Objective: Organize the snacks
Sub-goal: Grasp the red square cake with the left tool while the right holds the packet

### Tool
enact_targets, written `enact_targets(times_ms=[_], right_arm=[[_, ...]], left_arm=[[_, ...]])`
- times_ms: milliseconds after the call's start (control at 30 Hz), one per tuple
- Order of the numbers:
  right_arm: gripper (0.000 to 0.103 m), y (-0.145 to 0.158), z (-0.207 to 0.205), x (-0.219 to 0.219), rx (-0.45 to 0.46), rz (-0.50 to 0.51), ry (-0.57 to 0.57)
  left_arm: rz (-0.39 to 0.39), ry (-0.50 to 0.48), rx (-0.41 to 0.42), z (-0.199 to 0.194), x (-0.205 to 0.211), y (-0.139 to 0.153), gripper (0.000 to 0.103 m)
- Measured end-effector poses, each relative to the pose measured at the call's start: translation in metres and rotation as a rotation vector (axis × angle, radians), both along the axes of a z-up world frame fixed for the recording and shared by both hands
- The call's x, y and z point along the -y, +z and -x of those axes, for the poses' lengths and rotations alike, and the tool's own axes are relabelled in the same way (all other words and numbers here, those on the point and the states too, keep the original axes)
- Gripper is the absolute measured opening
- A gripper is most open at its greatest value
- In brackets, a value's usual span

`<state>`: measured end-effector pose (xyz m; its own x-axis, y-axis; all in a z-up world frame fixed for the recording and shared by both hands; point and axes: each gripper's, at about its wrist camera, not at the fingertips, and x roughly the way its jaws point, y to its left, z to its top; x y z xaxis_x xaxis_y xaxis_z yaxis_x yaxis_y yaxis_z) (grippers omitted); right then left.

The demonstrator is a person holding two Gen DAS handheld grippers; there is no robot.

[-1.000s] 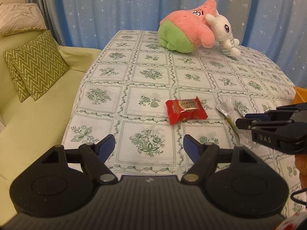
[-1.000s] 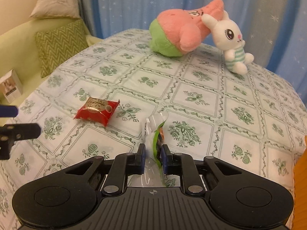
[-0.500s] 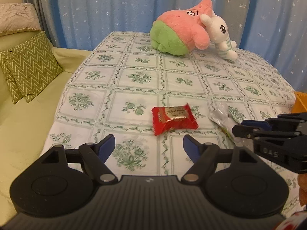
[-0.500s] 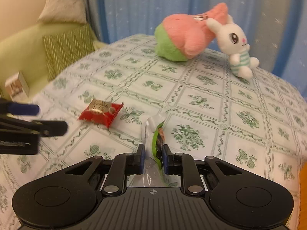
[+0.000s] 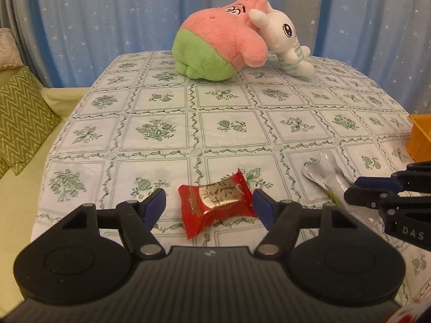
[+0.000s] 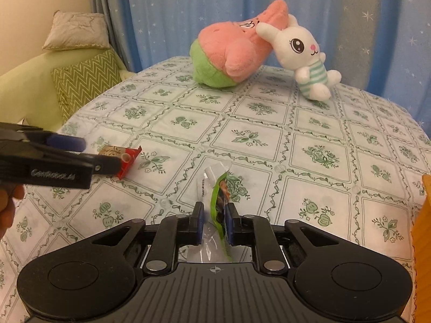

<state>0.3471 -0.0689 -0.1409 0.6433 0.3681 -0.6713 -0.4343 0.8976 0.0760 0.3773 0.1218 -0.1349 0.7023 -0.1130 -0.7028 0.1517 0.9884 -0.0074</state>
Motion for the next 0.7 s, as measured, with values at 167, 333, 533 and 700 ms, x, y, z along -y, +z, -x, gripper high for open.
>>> enact_targets(times_ms=[167, 333, 533, 700], right_arm=[[0.032, -0.001, -0.001, 0.002, 0.008, 0.005, -0.014], [0.036, -0.005, -0.006, 0.006, -0.018, -0.012, -0.029], [0.036, -0.007, -0.007, 0.004, -0.026, -0.022, -0.024], [0.036, -0.006, -0.009, 0.001, -0.031, -0.027, -0.015]], left_arm=[[0.026, -0.027, -0.033, -0.011, 0.0, -0.006, 0.064], [0.052, -0.019, -0.029, -0.012, 0.005, -0.008, 0.046], [0.092, 0.009, -0.025, -0.005, 0.008, -0.009, 0.04], [0.107, 0.024, -0.022, 0.007, 0.01, -0.004, 0.039]])
